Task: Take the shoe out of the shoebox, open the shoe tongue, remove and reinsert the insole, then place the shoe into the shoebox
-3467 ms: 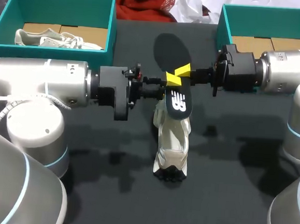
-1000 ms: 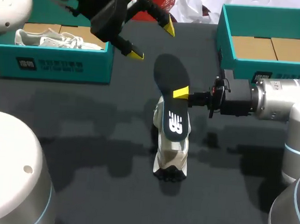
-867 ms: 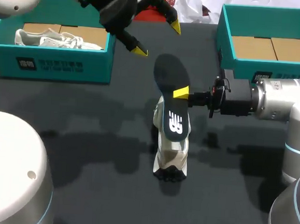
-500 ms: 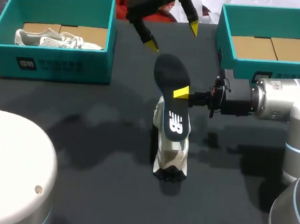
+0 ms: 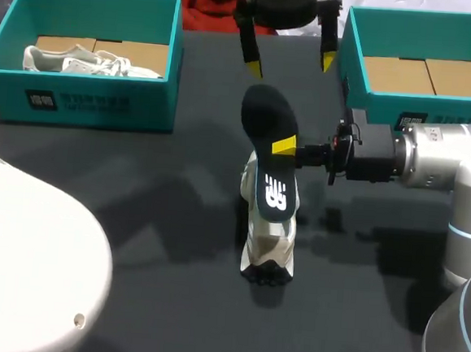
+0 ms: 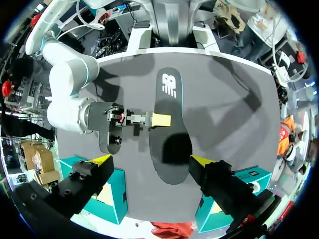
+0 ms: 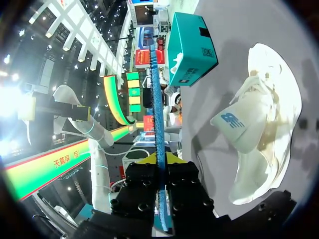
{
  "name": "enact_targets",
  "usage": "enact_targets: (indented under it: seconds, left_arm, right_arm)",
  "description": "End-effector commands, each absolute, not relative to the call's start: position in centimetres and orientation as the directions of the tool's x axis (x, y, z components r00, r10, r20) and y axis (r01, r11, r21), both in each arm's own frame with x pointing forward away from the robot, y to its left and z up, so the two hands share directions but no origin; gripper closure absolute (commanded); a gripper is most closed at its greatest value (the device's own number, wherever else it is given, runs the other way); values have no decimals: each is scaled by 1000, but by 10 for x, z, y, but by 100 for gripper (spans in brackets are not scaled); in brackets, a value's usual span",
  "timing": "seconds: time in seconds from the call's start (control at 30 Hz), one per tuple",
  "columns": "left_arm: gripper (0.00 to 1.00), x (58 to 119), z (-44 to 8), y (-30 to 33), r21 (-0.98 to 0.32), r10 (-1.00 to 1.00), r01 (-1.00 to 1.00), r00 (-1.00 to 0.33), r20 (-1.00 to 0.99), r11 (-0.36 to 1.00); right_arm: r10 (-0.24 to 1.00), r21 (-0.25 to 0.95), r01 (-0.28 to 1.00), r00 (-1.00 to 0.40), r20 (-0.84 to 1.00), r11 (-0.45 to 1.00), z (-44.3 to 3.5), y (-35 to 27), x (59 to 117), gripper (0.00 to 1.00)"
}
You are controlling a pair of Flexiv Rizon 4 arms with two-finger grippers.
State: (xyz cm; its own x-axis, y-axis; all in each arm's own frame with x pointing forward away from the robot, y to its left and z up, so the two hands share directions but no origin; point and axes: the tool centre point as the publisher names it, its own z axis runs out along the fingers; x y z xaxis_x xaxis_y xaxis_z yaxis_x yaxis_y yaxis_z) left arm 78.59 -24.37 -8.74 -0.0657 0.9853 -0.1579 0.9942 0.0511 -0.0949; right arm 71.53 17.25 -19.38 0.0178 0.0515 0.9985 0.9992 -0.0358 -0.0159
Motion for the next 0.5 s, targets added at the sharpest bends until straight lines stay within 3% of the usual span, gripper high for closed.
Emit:
enact_targets:
  seconds: [0.03,0.5]
  left_arm:
    - [0,784,-84,-247,-89,998,995,-53,33,55]
    - [0,778,-88,-248,-90,997,994,-70,-13,68]
  right_arm:
    - [54,-17,999,19,998,-38,-194,173,714,100]
    - [54,-17,999,19,998,-38,-194,173,714,100]
